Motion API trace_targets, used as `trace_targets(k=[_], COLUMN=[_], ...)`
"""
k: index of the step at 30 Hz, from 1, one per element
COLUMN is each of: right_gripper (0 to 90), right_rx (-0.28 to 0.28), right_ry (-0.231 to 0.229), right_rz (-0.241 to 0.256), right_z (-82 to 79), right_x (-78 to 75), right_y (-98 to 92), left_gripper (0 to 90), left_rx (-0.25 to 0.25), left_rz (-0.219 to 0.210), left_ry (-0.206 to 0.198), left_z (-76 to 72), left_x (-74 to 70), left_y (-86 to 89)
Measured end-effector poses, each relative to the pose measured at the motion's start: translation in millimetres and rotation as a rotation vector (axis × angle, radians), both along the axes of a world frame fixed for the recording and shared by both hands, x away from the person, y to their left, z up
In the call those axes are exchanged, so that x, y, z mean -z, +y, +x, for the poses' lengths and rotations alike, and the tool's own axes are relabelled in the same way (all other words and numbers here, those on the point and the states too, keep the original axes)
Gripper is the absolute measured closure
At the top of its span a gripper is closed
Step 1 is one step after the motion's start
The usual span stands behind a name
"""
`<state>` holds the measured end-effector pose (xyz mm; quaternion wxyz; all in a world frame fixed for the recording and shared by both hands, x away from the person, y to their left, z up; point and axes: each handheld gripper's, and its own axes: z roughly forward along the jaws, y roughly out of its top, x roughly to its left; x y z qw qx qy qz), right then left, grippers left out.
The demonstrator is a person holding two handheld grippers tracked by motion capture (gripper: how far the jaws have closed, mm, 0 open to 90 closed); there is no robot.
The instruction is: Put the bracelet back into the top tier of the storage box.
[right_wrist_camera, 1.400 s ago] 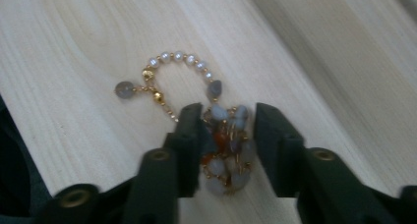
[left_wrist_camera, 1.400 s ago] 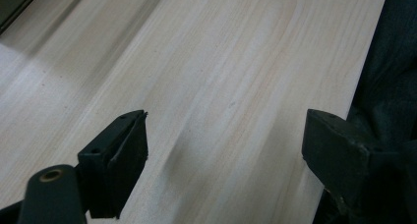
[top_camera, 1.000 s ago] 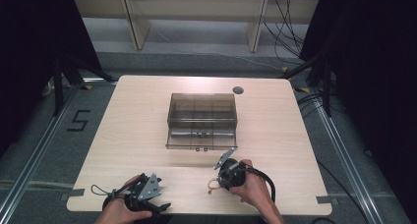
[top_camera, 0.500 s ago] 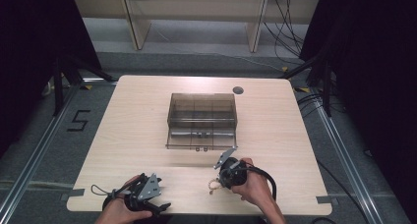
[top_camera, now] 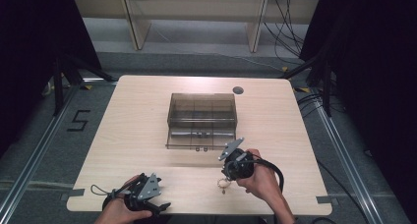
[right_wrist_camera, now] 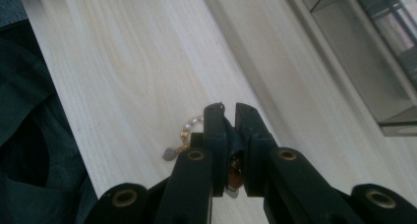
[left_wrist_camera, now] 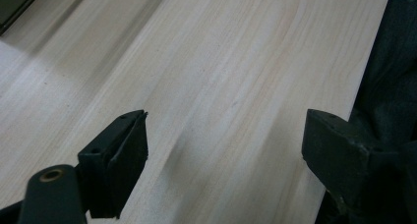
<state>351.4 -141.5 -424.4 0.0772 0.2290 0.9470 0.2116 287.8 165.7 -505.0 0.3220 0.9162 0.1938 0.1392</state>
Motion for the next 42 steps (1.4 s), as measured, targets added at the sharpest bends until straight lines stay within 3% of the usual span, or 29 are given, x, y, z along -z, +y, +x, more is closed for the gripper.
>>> trace_targets(k=[13,18,30,33,42], right_gripper=[84.7,84.7,84.7,84.7,84.7], right_rx=[-0.039,-0.043,-0.049,-0.059,-0.055], right_ry=[-0.056,-0.057,-0.068,-0.074,-0.077], right_rz=[-0.029,-0.023,-0.033,-0.030,-0.041], right_z=[6.6,10.2,16.0,19.2,23.9], right_x=[-47.3,-62.6,-81.4,-87.4,-102.3], right_y=[2.1,3.5,6.8,6.2,6.8], left_gripper=[17.7,17.7,17.7,17.7,17.7], left_rx=[-0.010,-0.011,0.003,-0.014,-0.010], left_rz=[0.005,0.009,0.000,0.011,0.007], left_ry=[-0.009,-0.010,0.003,-0.014,-0.011], left_z=[-0.6,-0.4,-0.5,-0.6,-0.8], left_x=[-0.7,-0.7,-0.8,-0.8,-1.0], left_y=[0.4,0.5,0.3,0.5,0.4])
